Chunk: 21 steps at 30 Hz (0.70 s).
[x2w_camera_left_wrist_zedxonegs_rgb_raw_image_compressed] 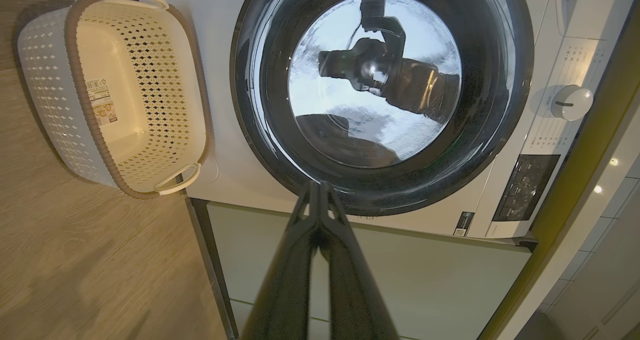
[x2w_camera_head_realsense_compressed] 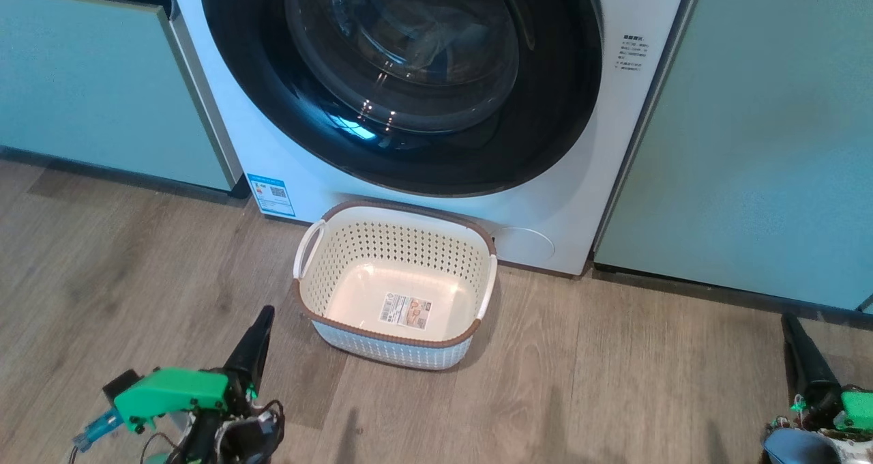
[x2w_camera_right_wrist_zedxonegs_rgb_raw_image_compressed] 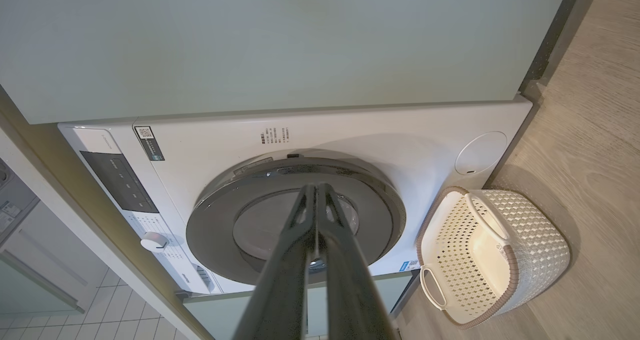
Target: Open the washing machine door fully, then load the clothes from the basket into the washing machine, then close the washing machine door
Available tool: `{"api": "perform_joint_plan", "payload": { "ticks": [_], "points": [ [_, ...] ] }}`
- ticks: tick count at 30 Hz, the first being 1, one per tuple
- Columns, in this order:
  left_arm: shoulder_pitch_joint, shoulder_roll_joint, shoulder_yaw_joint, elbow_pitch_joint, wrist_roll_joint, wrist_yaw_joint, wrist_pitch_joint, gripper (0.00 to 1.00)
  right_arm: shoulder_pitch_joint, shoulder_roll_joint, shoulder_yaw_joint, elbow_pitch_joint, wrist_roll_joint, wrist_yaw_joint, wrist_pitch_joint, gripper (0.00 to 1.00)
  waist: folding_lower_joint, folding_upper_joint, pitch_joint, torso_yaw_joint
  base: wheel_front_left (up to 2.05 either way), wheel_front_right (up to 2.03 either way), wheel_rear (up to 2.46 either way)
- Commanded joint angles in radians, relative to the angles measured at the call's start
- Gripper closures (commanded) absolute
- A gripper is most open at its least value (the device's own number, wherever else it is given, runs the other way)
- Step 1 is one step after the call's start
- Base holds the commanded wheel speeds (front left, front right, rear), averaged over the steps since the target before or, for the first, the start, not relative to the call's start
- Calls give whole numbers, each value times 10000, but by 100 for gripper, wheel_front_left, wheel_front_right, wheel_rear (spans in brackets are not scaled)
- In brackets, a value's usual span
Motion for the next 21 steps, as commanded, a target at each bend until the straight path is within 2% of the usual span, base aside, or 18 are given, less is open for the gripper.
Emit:
{"api": "perform_joint_plan", "payload": {
  "ticks": [1, 21],
  "points": [
    [-554, 60, 334, -343, -49, -16, 63, 100, -538, -221, 157, -363, 76, 35, 58, 100, 0, 0, 0, 0, 0, 0, 0],
    [-554, 60, 333, -343, -50, -16, 62, 100, -538, -221, 157, -363, 76, 35, 57, 100, 0, 0, 0, 0, 0, 0, 0]
  ]
}}
